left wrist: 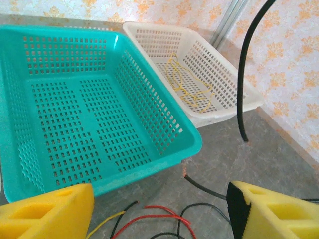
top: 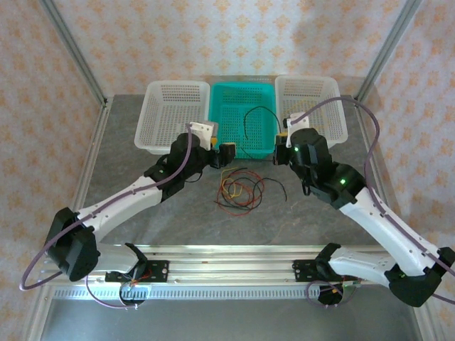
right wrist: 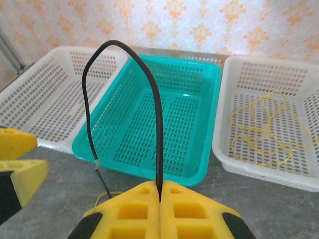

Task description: Untangle the cables

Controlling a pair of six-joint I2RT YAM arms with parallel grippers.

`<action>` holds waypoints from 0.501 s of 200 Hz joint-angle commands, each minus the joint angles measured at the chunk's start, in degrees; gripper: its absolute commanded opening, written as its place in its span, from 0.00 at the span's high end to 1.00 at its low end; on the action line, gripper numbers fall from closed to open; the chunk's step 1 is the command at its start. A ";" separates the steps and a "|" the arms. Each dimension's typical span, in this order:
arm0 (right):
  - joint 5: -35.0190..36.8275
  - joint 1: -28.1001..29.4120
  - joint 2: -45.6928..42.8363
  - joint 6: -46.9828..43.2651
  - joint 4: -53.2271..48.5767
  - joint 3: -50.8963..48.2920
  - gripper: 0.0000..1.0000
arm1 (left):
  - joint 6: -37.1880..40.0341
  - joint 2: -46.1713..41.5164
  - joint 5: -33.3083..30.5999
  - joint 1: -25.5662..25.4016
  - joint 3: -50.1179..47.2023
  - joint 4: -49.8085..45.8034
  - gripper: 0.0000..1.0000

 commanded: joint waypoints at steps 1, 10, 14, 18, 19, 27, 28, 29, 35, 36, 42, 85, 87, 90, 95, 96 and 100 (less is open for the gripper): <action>4.04 -0.98 1.97 -0.25 2.05 1.94 1.00 | -0.42 1.15 1.18 1.04 2.18 4.48 0.28; 3.84 -1.64 3.22 -0.27 3.10 2.56 1.00 | -1.09 1.78 1.10 1.45 2.56 5.48 0.29; 3.59 -1.91 3.91 -0.09 3.38 2.98 1.00 | -1.36 2.10 1.05 1.61 2.80 5.77 0.29; 3.25 -2.21 4.58 0.05 3.72 3.48 1.00 | -1.63 2.44 0.93 1.80 3.00 6.10 0.29; 3.17 -2.32 4.80 0.03 3.81 3.56 1.00 | -1.71 2.53 0.90 1.84 3.08 6.18 0.29; 2.71 -2.74 6.15 0.33 4.63 4.34 1.00 | -2.16 3.15 0.64 2.02 3.48 6.79 0.29; 2.68 -2.80 6.24 0.39 4.74 4.43 1.00 | -2.19 3.23 0.58 2.04 3.54 6.84 0.29; 2.63 -2.88 6.42 0.38 4.89 4.47 1.00 | -2.25 3.32 0.51 2.05 3.61 6.91 0.29; 2.21 -3.23 7.10 0.53 5.76 4.74 1.00 | -2.45 3.84 0.21 2.22 4.05 7.20 0.30; 2.12 -3.27 7.11 0.54 5.84 4.80 1.00 | -2.47 3.89 0.10 2.23 4.09 7.26 0.30; 1.77 -3.68 9.02 0.67 6.48 5.18 1.00 | -2.65 4.35 -0.45 2.39 4.56 7.49 0.31; -1.56 -6.35 17.72 3.24 7.49 10.88 1.00 | -1.68 7.82 -0.89 3.98 9.97 7.21 0.32; -1.56 -6.38 18.03 3.26 7.63 11.05 1.00 | -1.52 7.96 -0.82 3.99 10.18 7.16 0.32; -1.61 -6.50 18.55 3.46 7.77 11.32 1.00 | -1.26 8.17 -0.78 4.12 10.57 7.03 0.32; -1.74 -6.68 19.56 3.70 7.91 11.96 1.00 | -0.88 8.59 -0.71 4.24 11.21 6.78 0.32; -1.78 -6.71 19.76 3.75 7.92 12.10 1.00 | -0.81 8.68 -0.71 4.21 11.36 6.75 0.32; -1.75 -6.81 20.62 3.94 7.89 12.70 1.00 | -0.55 9.03 -0.58 4.37 11.90 6.45 0.32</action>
